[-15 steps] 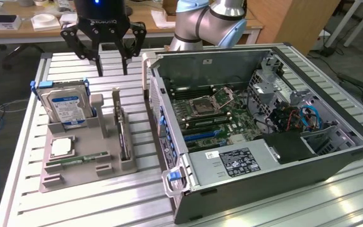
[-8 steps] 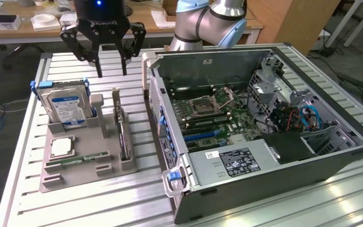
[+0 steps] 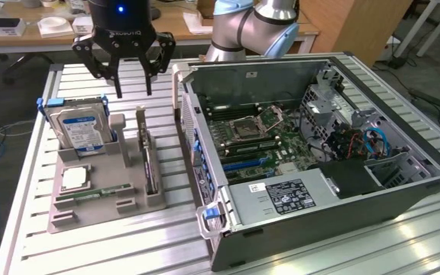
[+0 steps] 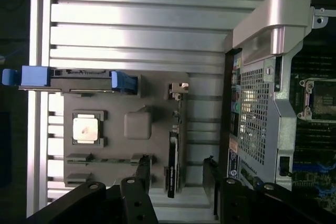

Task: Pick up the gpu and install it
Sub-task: 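Pick up the gpu and move the gpu toward the slot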

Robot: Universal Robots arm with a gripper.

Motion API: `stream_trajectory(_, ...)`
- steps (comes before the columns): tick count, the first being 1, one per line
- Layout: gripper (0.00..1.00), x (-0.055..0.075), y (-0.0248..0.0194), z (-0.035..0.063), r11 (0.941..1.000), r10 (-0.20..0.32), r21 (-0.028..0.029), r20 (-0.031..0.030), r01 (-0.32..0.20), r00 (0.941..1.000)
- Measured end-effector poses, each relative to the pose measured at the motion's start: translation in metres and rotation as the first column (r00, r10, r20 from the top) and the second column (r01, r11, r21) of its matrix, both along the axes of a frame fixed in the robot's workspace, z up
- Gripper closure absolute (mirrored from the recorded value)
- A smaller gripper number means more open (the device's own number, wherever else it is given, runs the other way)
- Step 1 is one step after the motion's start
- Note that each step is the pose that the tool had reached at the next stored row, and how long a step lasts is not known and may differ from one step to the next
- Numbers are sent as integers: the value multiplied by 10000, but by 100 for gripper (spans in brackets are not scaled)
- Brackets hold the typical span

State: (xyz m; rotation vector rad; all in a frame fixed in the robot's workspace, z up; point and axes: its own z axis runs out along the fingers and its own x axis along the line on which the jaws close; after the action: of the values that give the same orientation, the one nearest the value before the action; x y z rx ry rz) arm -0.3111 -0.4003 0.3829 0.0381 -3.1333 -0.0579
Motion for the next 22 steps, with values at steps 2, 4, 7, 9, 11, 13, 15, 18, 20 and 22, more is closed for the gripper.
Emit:
stream_trajectory(2, 47, -1, -22, -21, 10000, -1, -7, -33, 1, 10000)
stream_trajectory(4, 47, 0, -55, -41, 10000, -1, -17, -45, 1, 10000)
stream_trajectory(7, 47, 1, -103, -73, 10000, 0, -49, -44, 0, 10000)
stream_trajectory(9, 47, 1, -124, -105, 10000, -1, -56, -46, 1, 10000)
stream_trajectory(11, 47, 0, -130, -141, 10000, -2, -56, -45, 2, 10000)
stream_trajectory(13, 47, 0, -132, -179, 10000, -2, -56, -45, 2, 10000)
stream_trajectory(15, 47, 1, -135, -214, 10000, -2, -56, -46, 1, 10000)
stream_trajectory(18, 47, 1, -141, -269, 10000, -1, -56, -46, 1, 10000)
stream_trajectory(20, 47, 1, -144, -304, 10000, -1, -56, -45, 1, 10000)
stream_trajectory(22, 47, 1, -147, -335, 10000, -2, -56, -45, 2, 10000)
